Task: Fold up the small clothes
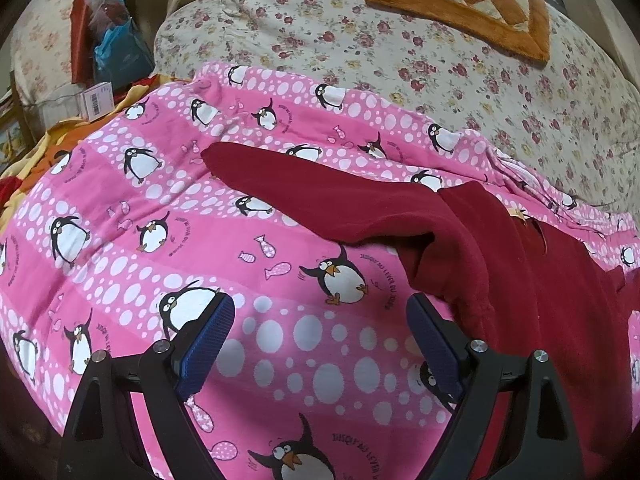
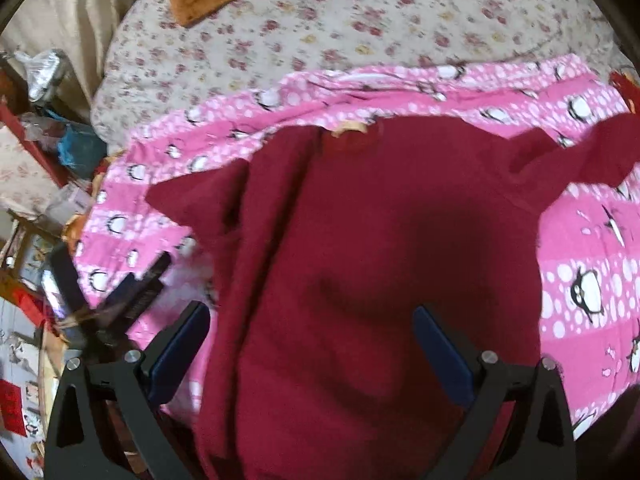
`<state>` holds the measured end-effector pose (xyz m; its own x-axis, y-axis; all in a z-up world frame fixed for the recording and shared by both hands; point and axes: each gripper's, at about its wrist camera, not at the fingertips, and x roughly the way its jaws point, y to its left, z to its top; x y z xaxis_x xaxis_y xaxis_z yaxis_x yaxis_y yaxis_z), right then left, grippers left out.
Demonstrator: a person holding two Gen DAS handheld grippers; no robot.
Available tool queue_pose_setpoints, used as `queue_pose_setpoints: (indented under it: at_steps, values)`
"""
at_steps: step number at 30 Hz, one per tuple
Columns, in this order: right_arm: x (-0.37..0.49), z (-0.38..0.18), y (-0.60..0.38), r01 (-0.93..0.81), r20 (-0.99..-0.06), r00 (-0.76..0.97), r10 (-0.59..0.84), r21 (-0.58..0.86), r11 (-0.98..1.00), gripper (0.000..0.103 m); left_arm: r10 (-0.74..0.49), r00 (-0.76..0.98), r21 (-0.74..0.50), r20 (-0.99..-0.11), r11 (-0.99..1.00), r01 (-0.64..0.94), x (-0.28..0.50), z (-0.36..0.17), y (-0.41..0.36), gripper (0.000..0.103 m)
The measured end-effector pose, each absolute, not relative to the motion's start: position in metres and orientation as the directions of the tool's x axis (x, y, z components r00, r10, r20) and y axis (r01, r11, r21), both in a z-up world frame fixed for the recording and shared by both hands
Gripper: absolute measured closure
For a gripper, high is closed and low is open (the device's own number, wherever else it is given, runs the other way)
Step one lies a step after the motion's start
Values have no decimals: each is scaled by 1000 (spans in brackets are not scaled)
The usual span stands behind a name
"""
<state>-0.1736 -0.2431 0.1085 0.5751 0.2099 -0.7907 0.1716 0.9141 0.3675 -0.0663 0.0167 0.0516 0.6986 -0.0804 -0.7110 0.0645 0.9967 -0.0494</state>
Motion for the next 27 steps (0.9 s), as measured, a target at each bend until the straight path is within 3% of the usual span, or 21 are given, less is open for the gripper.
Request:
queue_pose_setpoints:
  at_steps: [6, 17, 27]
  values:
    - [-172, 118, -238, 159, -780, 601, 176, 333, 929, 0, -78, 697, -58, -712, 997, 53, -66, 52, 20, 32]
    - [-171, 70, -277, 270, -837, 538, 97, 280, 921, 0, -69, 695, -44, -716, 998, 53, -65, 50, 19, 32]
    - [-168, 69, -267, 226, -823, 567, 27, 187, 956, 0, -61, 696, -29, -716, 998, 58, -65, 49, 18, 32]
